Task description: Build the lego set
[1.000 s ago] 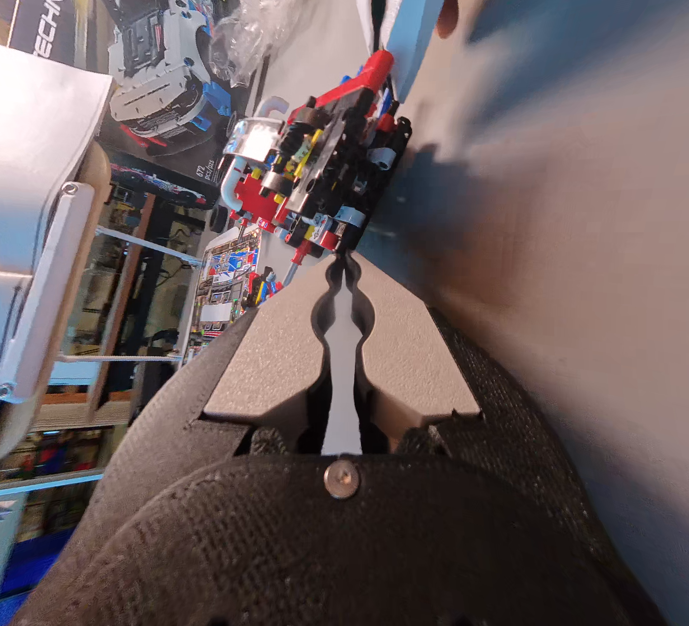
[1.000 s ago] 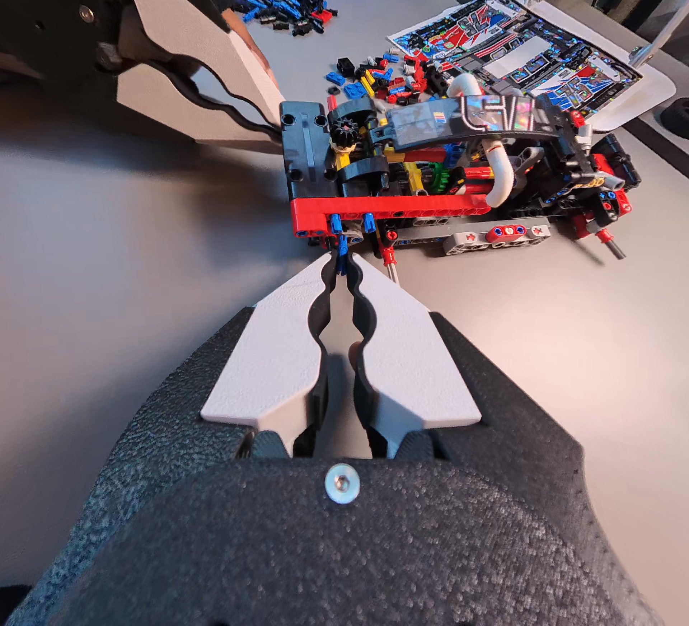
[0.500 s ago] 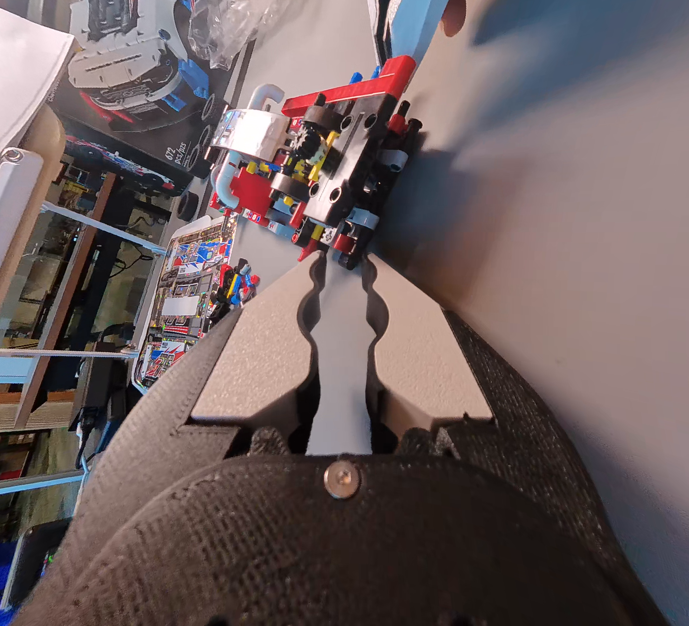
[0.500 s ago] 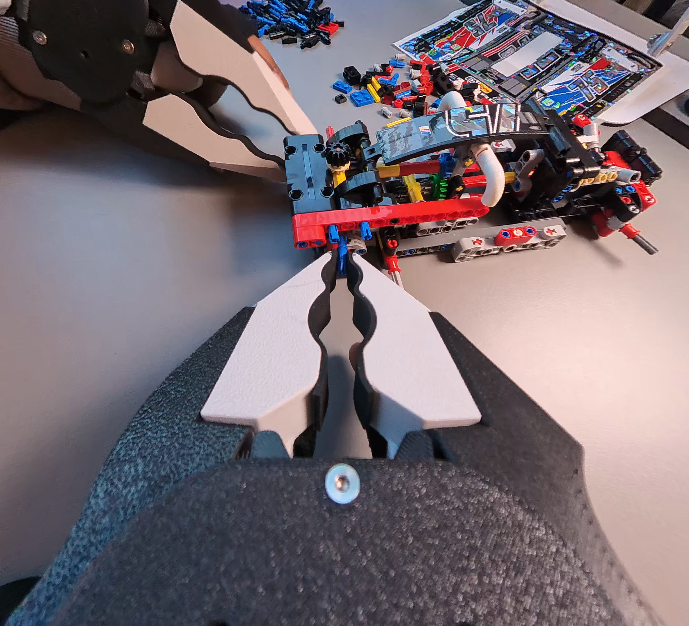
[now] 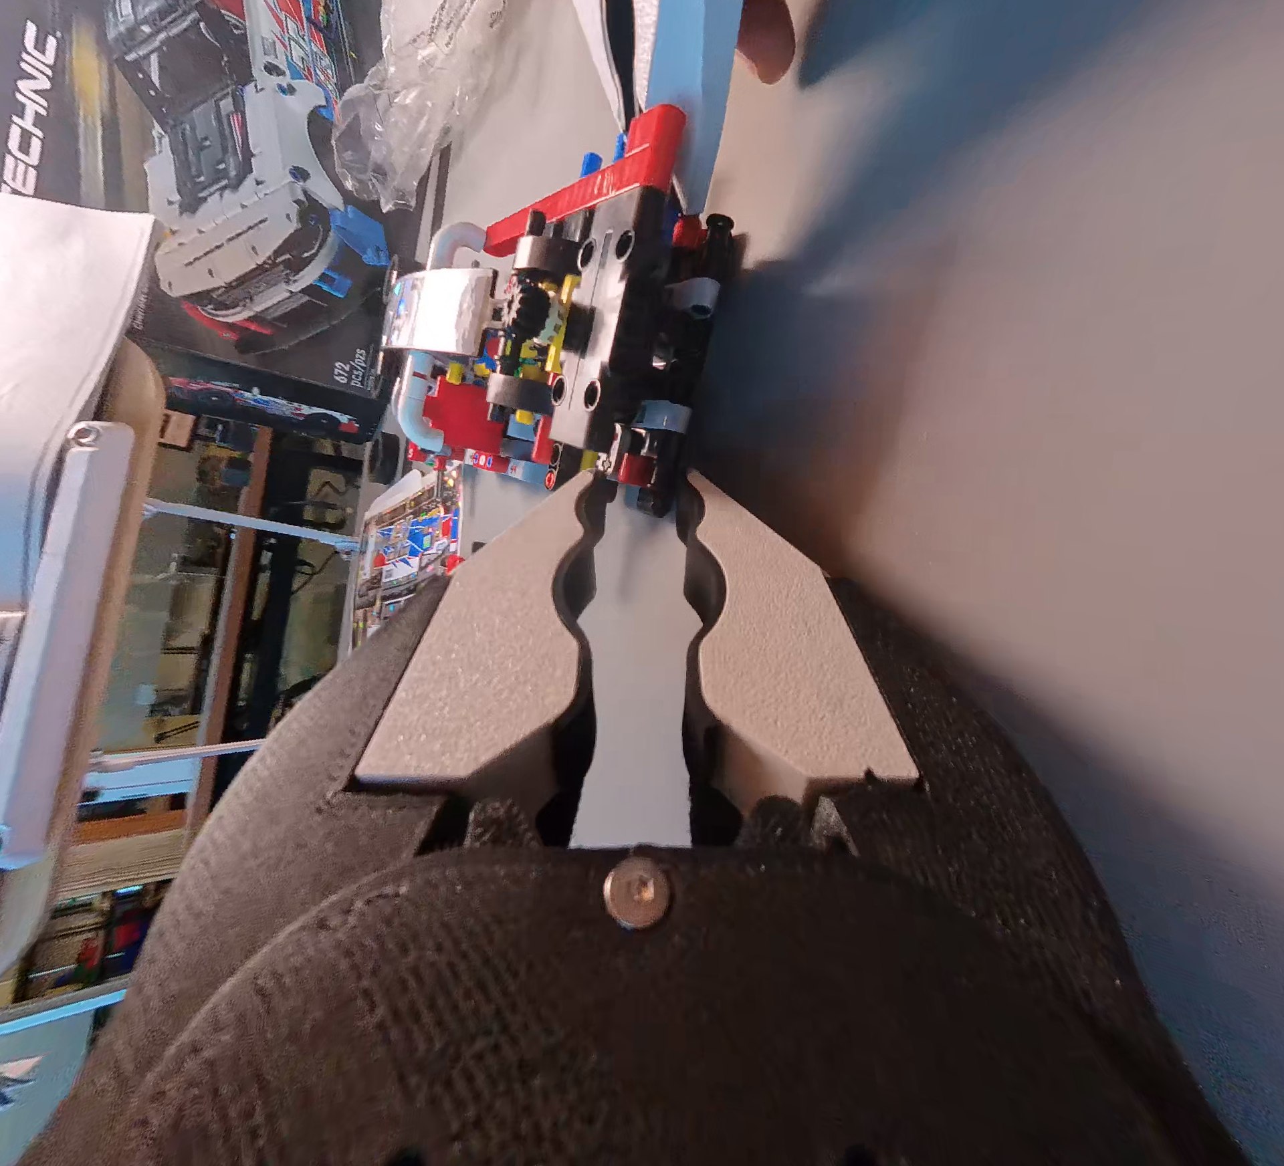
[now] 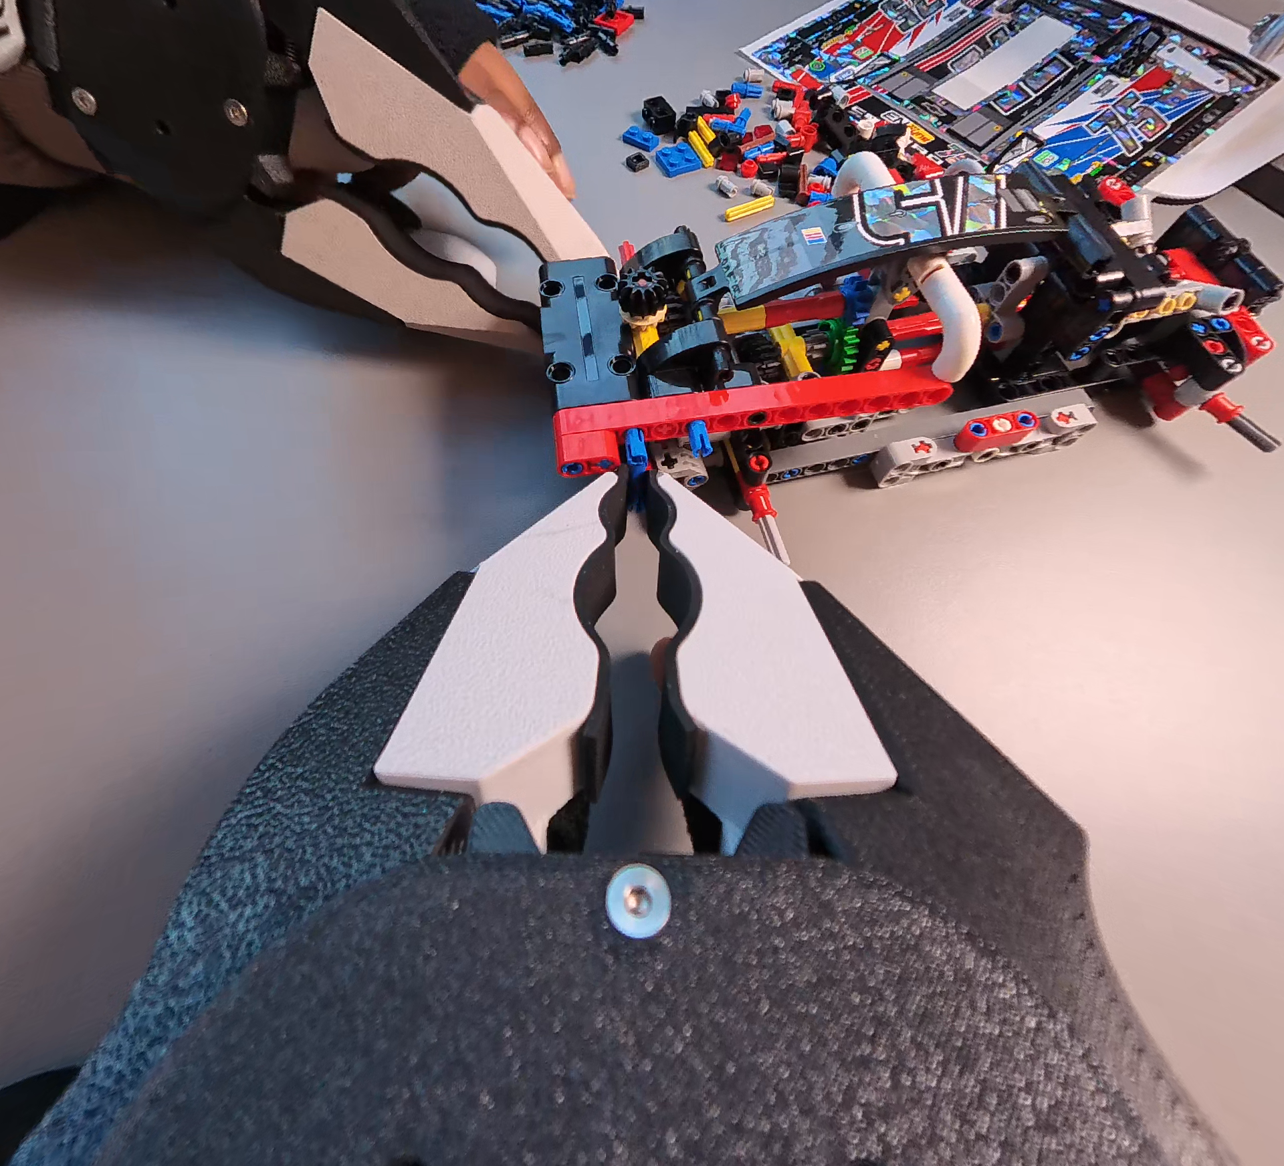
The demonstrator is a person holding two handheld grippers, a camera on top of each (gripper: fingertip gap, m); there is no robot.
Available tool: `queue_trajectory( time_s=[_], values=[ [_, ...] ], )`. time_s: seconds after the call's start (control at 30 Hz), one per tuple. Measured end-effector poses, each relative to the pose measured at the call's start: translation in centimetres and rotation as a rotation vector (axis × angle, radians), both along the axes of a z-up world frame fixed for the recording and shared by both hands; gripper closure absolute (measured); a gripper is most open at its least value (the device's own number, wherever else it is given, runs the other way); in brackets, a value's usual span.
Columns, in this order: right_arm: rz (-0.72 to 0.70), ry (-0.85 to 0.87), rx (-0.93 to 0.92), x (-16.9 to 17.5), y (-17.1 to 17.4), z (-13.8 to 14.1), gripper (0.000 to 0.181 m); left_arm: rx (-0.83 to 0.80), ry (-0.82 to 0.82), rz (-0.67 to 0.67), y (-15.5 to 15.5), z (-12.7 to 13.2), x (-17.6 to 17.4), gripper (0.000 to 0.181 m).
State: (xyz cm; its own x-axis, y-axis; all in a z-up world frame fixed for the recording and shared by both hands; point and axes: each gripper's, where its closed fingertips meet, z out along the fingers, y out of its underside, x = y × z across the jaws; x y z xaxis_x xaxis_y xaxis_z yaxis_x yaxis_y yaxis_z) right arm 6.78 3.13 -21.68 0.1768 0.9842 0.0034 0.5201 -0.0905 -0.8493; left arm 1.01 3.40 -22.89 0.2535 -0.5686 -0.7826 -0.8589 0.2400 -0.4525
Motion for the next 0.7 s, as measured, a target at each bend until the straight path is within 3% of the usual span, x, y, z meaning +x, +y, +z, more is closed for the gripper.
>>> queue_trajectory(
  time_s=[0.3, 0.53, 0.7],
  values=[
    [-0.007, 0.010, -0.036, 0.1, 0.2, 0.0, 0.180, 0.011, -0.014, -0.074, 0.5, 0.1, 0.3, 0.155],
    [-0.006, 0.019, -0.070, 0.2, 0.2, 0.1, 0.180, -0.204, -0.175, -0.148, 0.4, 0.2, 1.0, 0.154],
    [-0.017, 0.030, -0.105, 0.2, 0.4, 0.1, 0.180, -0.074, -0.037, -0.143, 1.3, -0.1, 1.0, 0.156]
  ],
)
